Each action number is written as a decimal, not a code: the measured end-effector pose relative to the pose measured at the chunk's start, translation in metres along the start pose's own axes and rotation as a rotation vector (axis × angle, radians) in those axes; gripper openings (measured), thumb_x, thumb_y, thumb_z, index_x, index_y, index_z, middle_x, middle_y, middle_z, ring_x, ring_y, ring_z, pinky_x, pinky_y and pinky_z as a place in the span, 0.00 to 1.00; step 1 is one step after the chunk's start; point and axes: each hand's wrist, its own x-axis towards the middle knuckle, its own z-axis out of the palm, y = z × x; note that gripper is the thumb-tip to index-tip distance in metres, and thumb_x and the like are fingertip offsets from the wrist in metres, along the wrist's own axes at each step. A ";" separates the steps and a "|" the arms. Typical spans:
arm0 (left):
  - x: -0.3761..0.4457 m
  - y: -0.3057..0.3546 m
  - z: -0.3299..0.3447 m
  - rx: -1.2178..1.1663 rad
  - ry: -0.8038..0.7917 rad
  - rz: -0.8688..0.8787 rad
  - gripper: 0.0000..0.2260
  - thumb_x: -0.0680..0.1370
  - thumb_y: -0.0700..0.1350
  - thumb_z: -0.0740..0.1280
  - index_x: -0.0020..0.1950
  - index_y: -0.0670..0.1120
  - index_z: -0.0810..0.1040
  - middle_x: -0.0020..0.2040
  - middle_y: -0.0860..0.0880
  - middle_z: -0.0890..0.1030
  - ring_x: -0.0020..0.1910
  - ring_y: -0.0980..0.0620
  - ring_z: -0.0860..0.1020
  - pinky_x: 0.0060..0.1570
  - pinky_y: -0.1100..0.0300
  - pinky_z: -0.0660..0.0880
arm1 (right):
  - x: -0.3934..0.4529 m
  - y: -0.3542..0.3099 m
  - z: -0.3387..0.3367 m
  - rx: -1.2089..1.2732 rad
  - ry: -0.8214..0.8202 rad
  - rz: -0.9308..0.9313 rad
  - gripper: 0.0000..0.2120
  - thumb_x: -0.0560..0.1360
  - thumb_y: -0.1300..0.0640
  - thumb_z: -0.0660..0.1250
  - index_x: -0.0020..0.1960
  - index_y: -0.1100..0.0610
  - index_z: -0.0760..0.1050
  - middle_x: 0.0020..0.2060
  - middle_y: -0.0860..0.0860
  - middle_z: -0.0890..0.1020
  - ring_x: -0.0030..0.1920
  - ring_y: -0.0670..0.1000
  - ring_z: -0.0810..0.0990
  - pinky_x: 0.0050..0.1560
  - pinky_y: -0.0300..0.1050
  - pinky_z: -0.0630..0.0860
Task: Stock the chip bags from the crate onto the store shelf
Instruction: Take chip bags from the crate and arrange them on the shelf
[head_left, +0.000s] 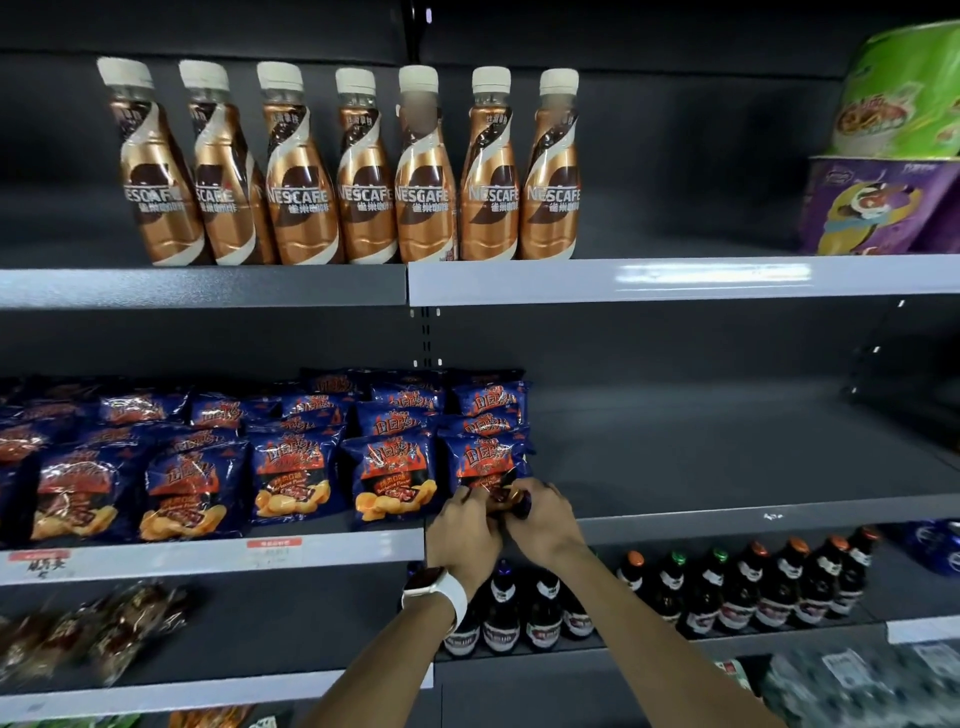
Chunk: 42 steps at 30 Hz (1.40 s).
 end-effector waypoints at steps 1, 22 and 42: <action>-0.001 0.003 -0.001 -0.001 0.001 0.012 0.13 0.76 0.42 0.61 0.59 0.49 0.75 0.56 0.48 0.78 0.54 0.44 0.79 0.48 0.51 0.78 | -0.001 0.001 -0.001 0.020 0.016 -0.002 0.16 0.75 0.56 0.68 0.63 0.53 0.77 0.57 0.53 0.78 0.58 0.54 0.78 0.54 0.38 0.71; -0.053 0.265 0.138 -0.268 -0.364 0.422 0.19 0.74 0.43 0.62 0.64 0.55 0.74 0.58 0.51 0.82 0.58 0.46 0.79 0.52 0.51 0.78 | -0.115 0.199 -0.207 0.171 0.353 0.346 0.15 0.81 0.51 0.64 0.63 0.59 0.77 0.56 0.56 0.83 0.59 0.57 0.80 0.54 0.44 0.73; -0.165 0.556 0.252 -0.328 -0.655 0.670 0.14 0.75 0.41 0.64 0.60 0.46 0.78 0.53 0.43 0.83 0.54 0.42 0.79 0.53 0.54 0.75 | -0.248 0.408 -0.417 0.094 0.601 0.633 0.18 0.78 0.42 0.62 0.53 0.57 0.80 0.48 0.54 0.84 0.47 0.54 0.80 0.43 0.43 0.68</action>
